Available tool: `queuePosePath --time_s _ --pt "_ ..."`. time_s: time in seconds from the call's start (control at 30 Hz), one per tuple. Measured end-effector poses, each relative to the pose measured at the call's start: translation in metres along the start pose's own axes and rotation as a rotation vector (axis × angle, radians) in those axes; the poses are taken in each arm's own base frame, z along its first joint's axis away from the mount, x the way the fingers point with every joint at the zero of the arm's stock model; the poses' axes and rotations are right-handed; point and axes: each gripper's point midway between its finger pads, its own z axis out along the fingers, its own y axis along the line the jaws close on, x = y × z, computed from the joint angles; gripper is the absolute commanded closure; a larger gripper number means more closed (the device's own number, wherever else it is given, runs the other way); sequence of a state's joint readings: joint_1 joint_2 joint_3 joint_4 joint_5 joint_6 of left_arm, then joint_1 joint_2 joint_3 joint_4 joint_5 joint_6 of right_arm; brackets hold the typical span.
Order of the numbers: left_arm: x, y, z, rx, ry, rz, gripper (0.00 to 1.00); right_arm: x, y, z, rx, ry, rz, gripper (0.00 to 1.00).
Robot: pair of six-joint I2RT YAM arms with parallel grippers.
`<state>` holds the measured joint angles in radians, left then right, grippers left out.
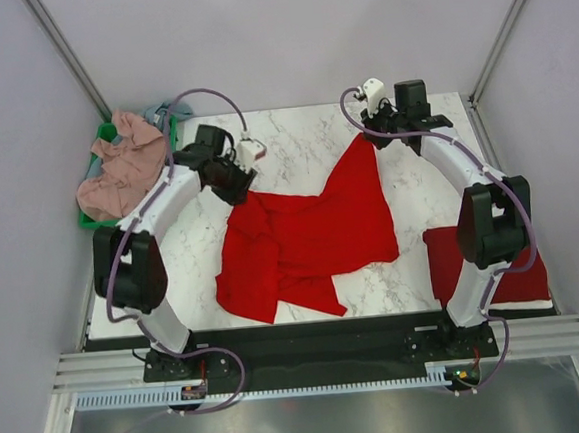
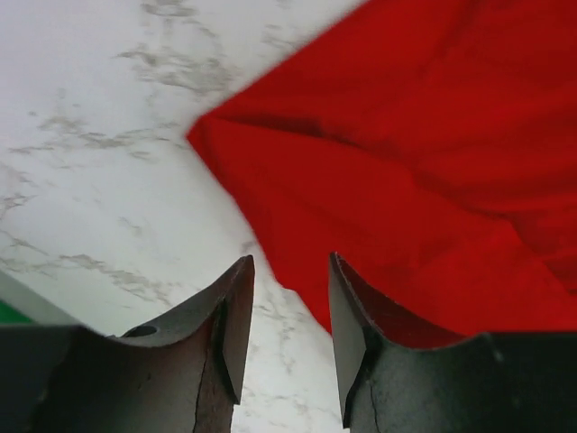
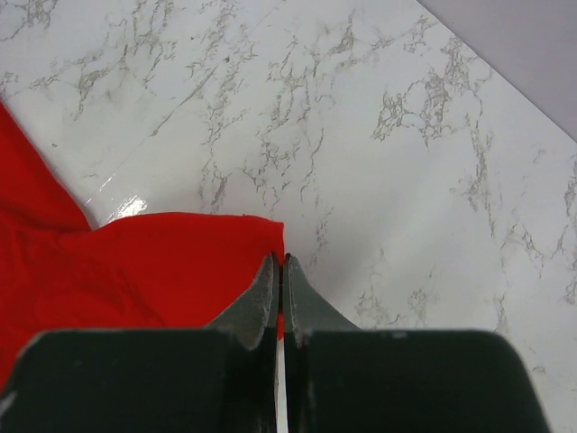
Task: Fold and stack the t-shirts
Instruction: Flatten the tshirt out
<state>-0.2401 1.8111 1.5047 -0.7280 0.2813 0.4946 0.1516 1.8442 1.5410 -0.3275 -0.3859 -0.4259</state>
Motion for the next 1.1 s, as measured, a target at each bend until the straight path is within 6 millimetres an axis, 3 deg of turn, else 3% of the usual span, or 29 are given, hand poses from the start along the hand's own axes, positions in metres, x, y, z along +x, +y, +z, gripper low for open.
queuePosePath --time_s 0.13,0.2,0.3,0.4,0.77,1.1 --pt "0.020 -0.075 -0.011 0.061 0.051 0.124 0.55 0.001 -0.001 0.001 -0.002 0.000 0.015 1.00" --pt "0.034 -0.091 -0.005 0.088 0.093 0.146 0.55 0.001 0.000 0.001 -0.006 -0.002 0.021 1.00" --pt "0.058 -0.087 0.004 0.080 0.165 0.124 0.54 0.000 0.001 0.001 -0.011 -0.006 0.025 1.00" --pt "0.068 -0.077 0.010 0.057 0.202 0.105 0.54 0.000 0.002 0.001 -0.015 -0.009 0.029 1.00" --pt "0.072 -0.083 0.023 0.070 0.225 0.108 0.52 0.015 0.008 0.005 -0.030 0.018 0.044 1.00" --pt "0.078 -0.087 0.033 0.086 0.253 0.106 0.51 0.015 0.008 0.005 -0.030 0.018 0.044 1.00"
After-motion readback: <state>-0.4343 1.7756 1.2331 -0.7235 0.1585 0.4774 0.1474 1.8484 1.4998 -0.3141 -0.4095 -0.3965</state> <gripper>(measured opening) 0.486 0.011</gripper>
